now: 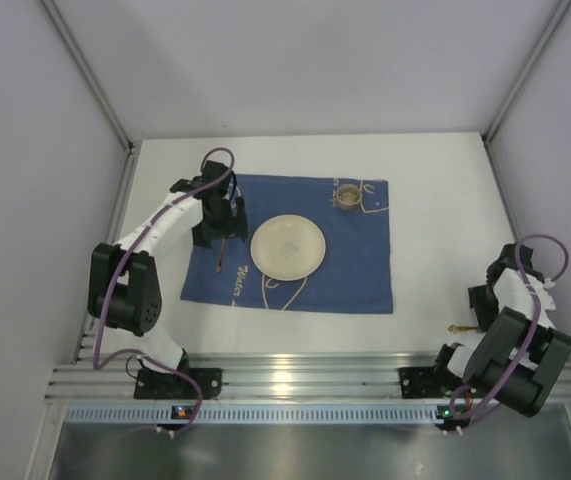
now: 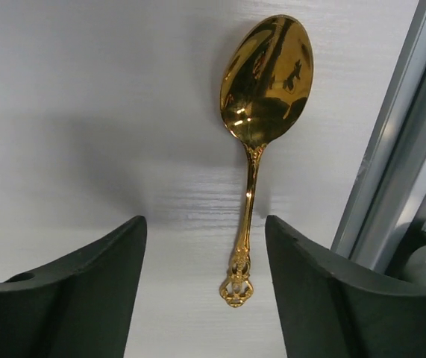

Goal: Set the dinner table for one person

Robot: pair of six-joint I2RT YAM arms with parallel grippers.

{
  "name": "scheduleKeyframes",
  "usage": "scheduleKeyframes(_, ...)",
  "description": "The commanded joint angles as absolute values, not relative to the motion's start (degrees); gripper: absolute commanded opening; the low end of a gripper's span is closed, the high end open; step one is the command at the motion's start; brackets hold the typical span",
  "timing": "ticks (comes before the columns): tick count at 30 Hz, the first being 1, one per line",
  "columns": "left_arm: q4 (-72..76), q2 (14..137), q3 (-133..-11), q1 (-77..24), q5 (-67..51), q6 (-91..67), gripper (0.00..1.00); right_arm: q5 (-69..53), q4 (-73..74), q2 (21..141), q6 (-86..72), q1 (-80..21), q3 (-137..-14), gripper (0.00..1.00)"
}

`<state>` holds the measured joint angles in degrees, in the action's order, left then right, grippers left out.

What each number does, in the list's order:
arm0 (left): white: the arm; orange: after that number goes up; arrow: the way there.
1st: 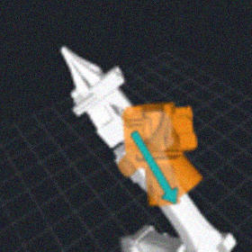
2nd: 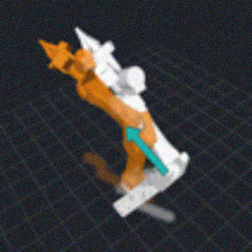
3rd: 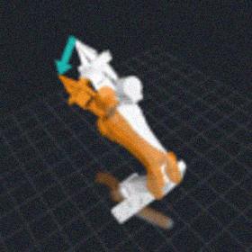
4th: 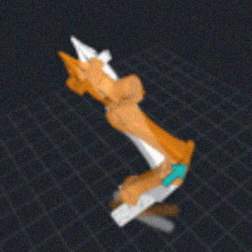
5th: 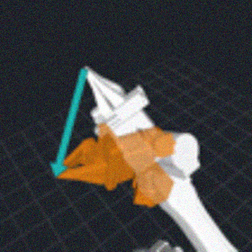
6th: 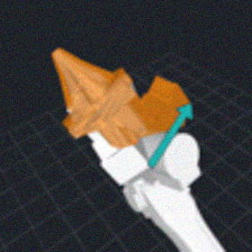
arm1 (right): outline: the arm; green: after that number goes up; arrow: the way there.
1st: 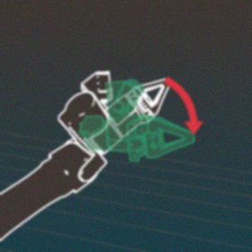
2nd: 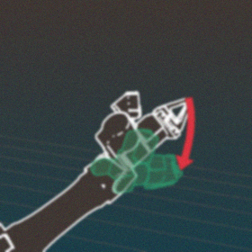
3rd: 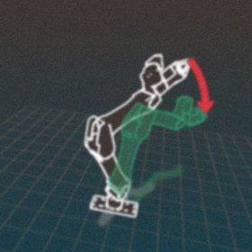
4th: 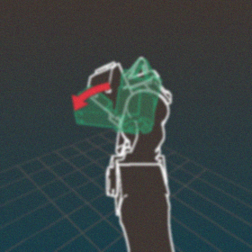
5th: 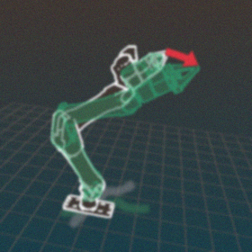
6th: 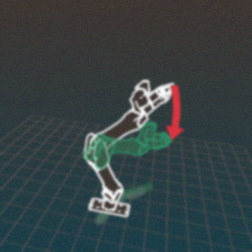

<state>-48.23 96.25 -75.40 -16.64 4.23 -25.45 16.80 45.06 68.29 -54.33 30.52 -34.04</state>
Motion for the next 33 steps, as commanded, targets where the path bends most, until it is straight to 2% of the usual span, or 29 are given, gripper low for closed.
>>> scheduleKeyframes(1,-49.04,94.04,-74.71,-16.70,6.94,-25.14,0.92,17.22,39.38,68.38,-55.63,31.82,-32.96,0.63)
scheduleKeyframes(12,-48.96,94.04,-74.00,-16.70,11.51,-24.08,0.92,16.88,30.33,70.13,-54.23,31.82,-29.53,0.33)
scheduleKeyframes(13,-48.96,93.96,-74.00,-16.70,11.43,-24.08,0.92,15.92,28.67,70.48,-53.10,31.82,-29.62,0.25)
scheduleKeyframes(15,-49.13,94.31,-73.92,-16.70,11.69,-24.34,0.91,14.51,27.34,72.15,-51.86,31.73,-30.32,0.15)
scheduleKeyframes(16,-49.13,94.39,-73.74,-16.70,11.60,-24.52,0.91,13.63,26.81,72.85,-50.72,31.55,-30.76,0.03)
scheduleKeyframes(17,-48.96,94.39,-73.65,-16.70,11.51,-24.87,0.91,13.19,26.20,74.78,-50.36,31.38,-31.63,0.00)
scheduleKeyframes(21,-48.78,94.40,-73.30,-16.70,11.07,-25.49,0.91,12.22,26.54,77.43,-48.87,27.87,-35.06,0.00)
scheduleKeyframes(33,-49.13,92.90,-74.71,-16.70,11.69,-27.68,0.91,20.39,36.38,74.36,-48.17,-0.84,-57.20,0.00)
